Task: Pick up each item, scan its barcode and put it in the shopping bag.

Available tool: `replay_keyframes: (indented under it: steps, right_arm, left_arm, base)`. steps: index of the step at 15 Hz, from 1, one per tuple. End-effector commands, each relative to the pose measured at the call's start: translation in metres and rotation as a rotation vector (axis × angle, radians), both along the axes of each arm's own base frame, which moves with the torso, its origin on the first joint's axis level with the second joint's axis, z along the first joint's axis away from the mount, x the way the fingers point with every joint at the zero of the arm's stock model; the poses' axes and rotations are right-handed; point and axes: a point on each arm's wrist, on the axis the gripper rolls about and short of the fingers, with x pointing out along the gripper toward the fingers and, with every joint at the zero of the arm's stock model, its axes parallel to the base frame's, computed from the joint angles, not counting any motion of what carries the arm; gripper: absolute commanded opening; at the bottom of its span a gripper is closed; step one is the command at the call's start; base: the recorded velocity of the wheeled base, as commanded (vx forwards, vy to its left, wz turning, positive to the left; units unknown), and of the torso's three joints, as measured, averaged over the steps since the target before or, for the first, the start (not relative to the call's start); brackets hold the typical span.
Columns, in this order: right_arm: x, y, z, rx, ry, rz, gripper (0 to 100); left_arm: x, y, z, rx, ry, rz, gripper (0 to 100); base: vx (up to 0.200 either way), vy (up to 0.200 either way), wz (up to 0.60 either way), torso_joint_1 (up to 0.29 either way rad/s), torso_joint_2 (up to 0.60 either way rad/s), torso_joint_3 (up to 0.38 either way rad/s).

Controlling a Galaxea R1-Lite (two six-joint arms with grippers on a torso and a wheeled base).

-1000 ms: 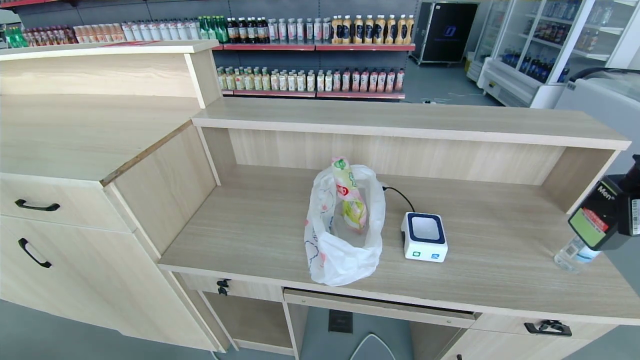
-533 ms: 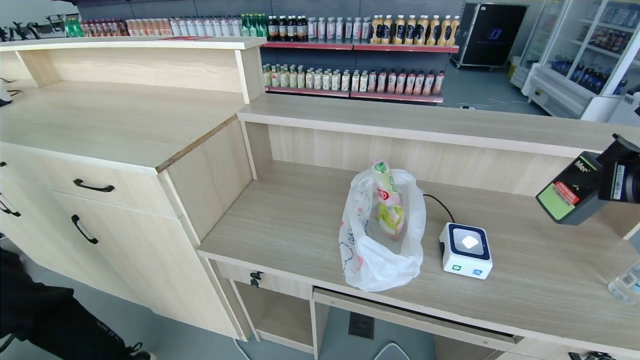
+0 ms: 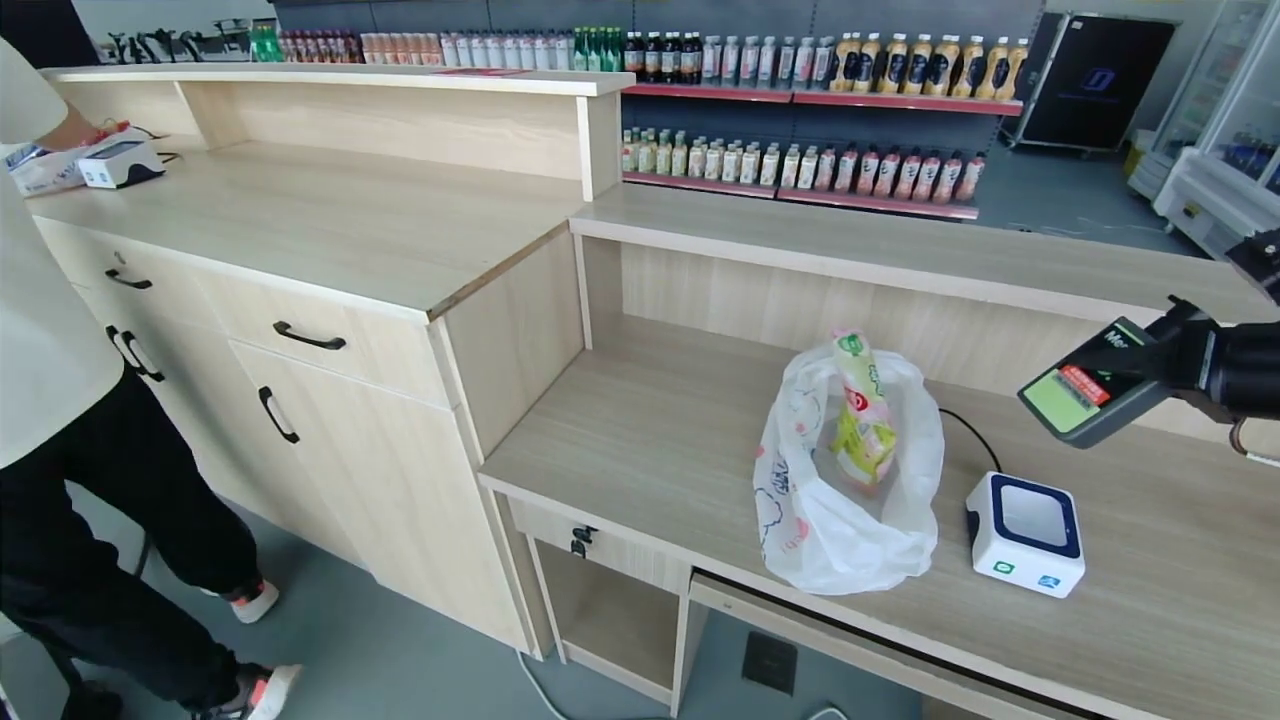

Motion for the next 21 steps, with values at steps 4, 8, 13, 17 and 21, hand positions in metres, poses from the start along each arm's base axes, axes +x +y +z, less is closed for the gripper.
replay_keyframes:
  steps: [4, 8, 13, 17, 21]
  right_arm:
    - [0.005, -0.051, -0.059, -0.025, 0.053, 0.063, 0]
    - [0.008, -0.064, -0.073, -0.037, 0.061, 0.065, 0]
    - [0.012, -0.068, -0.088, -0.030, 0.088, 0.081, 0]
    - [0.015, -0.068, -0.101, -0.093, 0.033, 0.185, 0]
    - [0.020, -0.067, -0.110, -0.118, 0.004, 0.246, 0]
  left_arm:
    - [0.000, 0.000, 0.000, 0.000, 0.000, 0.001, 100]
    - [0.000, 0.000, 0.000, 0.000, 0.000, 0.001, 100]
    - [0.000, 0.000, 0.000, 0.000, 0.000, 0.001, 100]
    - [0.000, 0.000, 0.000, 0.000, 0.000, 0.001, 100]
    - [0.000, 0.000, 0.000, 0.000, 0.000, 0.001, 100]
  base:
    - [0.000, 0.000, 0.00, 0.000, 0.00, 0.000]
    - [0.000, 0.000, 0.00, 0.000, 0.00, 0.000]
    - [0.000, 0.000, 0.00, 0.000, 0.00, 0.000]
    - [0.000, 0.000, 0.00, 0.000, 0.00, 0.000]
    - [0.000, 0.000, 0.00, 0.000, 0.00, 0.000]
